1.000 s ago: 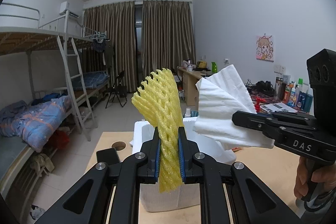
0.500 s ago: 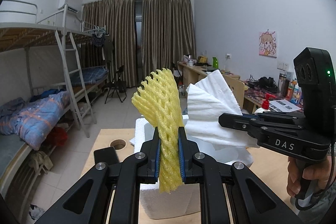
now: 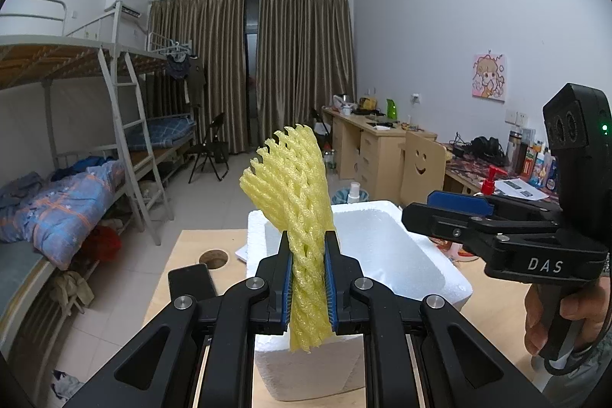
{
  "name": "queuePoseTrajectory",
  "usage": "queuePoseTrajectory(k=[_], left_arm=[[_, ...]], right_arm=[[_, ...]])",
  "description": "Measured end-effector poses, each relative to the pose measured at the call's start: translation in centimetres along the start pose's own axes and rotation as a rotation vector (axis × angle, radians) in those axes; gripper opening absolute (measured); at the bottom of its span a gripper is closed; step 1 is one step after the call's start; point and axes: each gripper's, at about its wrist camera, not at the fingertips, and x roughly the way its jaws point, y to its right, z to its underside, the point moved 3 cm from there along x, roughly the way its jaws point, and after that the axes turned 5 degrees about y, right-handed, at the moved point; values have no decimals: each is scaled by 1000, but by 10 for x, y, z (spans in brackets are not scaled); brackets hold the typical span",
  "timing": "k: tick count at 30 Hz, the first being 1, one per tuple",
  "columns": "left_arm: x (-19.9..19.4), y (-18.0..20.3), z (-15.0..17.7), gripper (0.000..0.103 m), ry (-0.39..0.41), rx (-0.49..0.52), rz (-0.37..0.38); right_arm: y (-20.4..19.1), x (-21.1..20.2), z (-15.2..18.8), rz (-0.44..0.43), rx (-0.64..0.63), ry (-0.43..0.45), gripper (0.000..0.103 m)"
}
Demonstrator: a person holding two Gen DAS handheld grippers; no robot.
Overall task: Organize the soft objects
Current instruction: 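Open the right tool to drop the tissues while the left tool drops the net into the box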
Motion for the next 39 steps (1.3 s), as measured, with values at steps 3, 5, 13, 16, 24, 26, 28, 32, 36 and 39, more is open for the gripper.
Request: queuePoseTrajectory(k=[3, 5, 13, 16, 24, 26, 28, 32, 36, 39], left_arm=[[1, 1, -1, 15, -3, 4, 1], [3, 2, -2, 15, -6, 5, 0], [11, 9, -5, 15, -14, 14, 13], [15, 9, -4, 15, -20, 12, 14], [24, 11, -2, 15, -32, 21, 25], [27, 12, -2, 15, -33, 22, 25], [29, 13, -1, 15, -35, 25, 25], [34, 14, -2, 15, -42, 20, 26], [38, 17, -1, 16, -43, 24, 18], [40, 20, -1, 16, -47, 23, 14]], right_arm=[[1, -6, 0, 5, 5, 9, 65], [3, -10, 2, 7, 6, 17, 67], [6, -25, 4, 25, 2, 45, 85], [9, -30, 4, 30, 2, 55, 91], [18, -42, 10, 31, 7, 72, 103], [20, -44, 11, 36, 9, 72, 103], [21, -45, 12, 34, 12, 72, 103], [26, -50, 16, 48, 8, 73, 103], [29, -52, 18, 49, 12, 74, 103], [30, -54, 19, 48, 17, 72, 103]])
